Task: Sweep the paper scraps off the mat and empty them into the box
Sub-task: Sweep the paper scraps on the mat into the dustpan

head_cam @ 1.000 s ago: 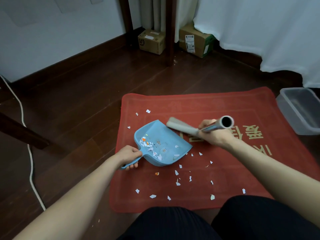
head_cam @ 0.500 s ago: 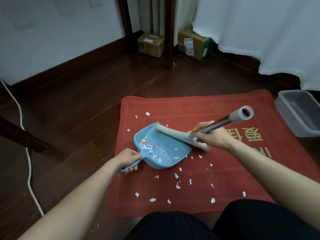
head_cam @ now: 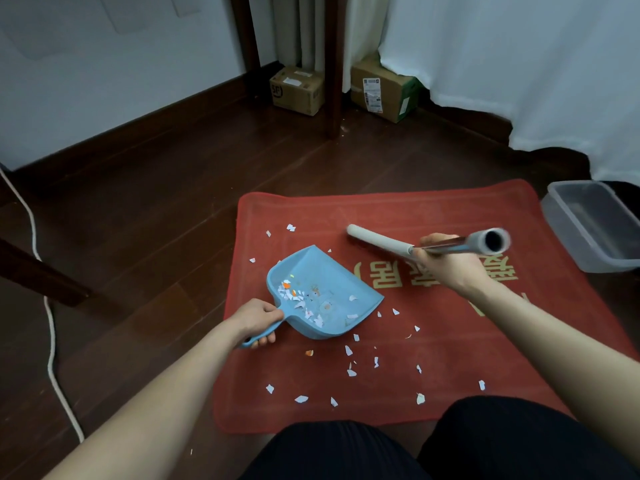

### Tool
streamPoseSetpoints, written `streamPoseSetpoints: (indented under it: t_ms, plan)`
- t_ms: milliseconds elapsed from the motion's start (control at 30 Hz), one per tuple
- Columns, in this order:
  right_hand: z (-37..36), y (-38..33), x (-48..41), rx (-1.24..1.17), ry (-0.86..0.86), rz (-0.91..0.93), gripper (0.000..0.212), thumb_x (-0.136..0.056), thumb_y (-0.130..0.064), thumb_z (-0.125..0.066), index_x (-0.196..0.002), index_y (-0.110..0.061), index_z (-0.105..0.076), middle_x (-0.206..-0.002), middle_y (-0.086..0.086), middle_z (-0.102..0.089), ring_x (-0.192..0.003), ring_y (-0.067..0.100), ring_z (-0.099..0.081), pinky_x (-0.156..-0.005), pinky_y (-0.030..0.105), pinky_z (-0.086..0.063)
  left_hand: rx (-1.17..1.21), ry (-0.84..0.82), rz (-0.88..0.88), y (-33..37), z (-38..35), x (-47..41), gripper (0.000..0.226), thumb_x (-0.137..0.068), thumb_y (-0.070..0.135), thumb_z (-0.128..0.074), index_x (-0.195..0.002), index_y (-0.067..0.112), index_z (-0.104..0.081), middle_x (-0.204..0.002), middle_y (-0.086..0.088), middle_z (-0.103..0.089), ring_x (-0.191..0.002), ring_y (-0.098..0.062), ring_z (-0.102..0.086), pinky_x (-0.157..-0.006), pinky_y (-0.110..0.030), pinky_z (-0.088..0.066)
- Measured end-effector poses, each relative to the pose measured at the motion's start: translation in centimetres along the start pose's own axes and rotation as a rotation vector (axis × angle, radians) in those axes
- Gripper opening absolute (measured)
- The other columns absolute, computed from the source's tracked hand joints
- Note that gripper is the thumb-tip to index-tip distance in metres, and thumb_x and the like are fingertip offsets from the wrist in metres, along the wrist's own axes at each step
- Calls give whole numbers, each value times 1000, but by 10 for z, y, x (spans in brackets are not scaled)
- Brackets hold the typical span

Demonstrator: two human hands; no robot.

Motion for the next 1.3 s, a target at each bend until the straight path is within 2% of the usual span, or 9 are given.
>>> streamPoseSetpoints:
  t_ms: [167,300,467,567,633,767,967,1167,1300]
  plan:
    - [-46,-38,8,87,-322,215,20,-82,-15,-69,-98,-4,-70,-80,3,-67,-62,7,-61,-52,6,-43,32,-9,19,3,-1,-3,25,-93,18,-47,-73,12,-59,-48,-3,-58,-32,-10,-42,-34,-14,-32]
    - [-13,-46,-8,-308,-275,100,21,-82,4,-67,-102,3,-70,-83,16,-73,-65,13,-70,-67,24,-60,30,-8,19,1,-1,-4,25,-94,18,-46,-73,13,-58,-49,-3,-58,-31,-9,-42,-32,-14,-32]
    - [-4,-36,-13,129,-35,192,15,-86,-16,-65,-100,-13,-70,-94,1,-68,-80,14,-61,-66,21,-44,26,-20,21,2,-4,-3,26,-94,19,-46,-71,14,-57,-49,-3,-58,-31,-10,-43,-33,-14,-32]
    - [-34,-20,-3,83,-210,108,18,-77,-24,-68,-94,-17,-70,-89,0,-70,-78,15,-63,-74,31,-53,25,-15,18,3,-3,-3,27,-95,19,-45,-71,14,-57,-50,-4,-57,-30,-9,-43,-32,-14,-32]
    - [-34,-30,5,-92,-273,96,22,-67,-24,-69,-87,-13,-70,-72,3,-70,-65,13,-65,-67,30,-57,22,-15,15,3,-2,-2,27,-95,19,-45,-70,15,-56,-50,-4,-57,-30,-9,-42,-32,-14,-31]
    - [2,-37,-1,-367,-121,46,12,-84,7,-60,-89,1,-69,-74,13,-69,-51,7,-66,-55,20,-58,46,-10,-4,4,-2,-1,27,-94,19,-47,-70,15,-59,-50,-4,-59,-31,-9,-43,-31,-15,-32]
    - [45,-18,6,-280,67,-8,13,-89,-24,-68,-82,-13,-70,-72,6,-72,-64,16,-71,-63,25,-61,51,-15,-37,9,-1,7,24,-92,21,-50,-73,14,-62,-51,-5,-59,-32,-10,-44,-32,-16,-33]
    - [111,44,32,-333,299,-183,13,-79,-24,-65,-70,-19,-73,-66,5,-73,-66,22,-74,-78,47,-61,-53,-79,-131,38,-15,14,21,-92,19,-48,-77,12,-61,-52,-5,-59,-31,-9,-43,-32,-16,-33]
    - [155,84,63,-172,384,-258,27,-79,-26,-58,-58,-33,-74,-54,-12,-69,-70,13,-68,-74,33,-55,-135,-132,-191,62,-43,15,19,-93,19,-49,-81,11,-62,-52,-4,-59,-31,-8,-44,-33,-16,-34]
Point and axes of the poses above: each hand's wrist, its own x-axis away from the middle knuckle, its own z-axis out of the back of the hand, y = z × x, the point moved 10 cm from there along -x, towards the middle knuckle
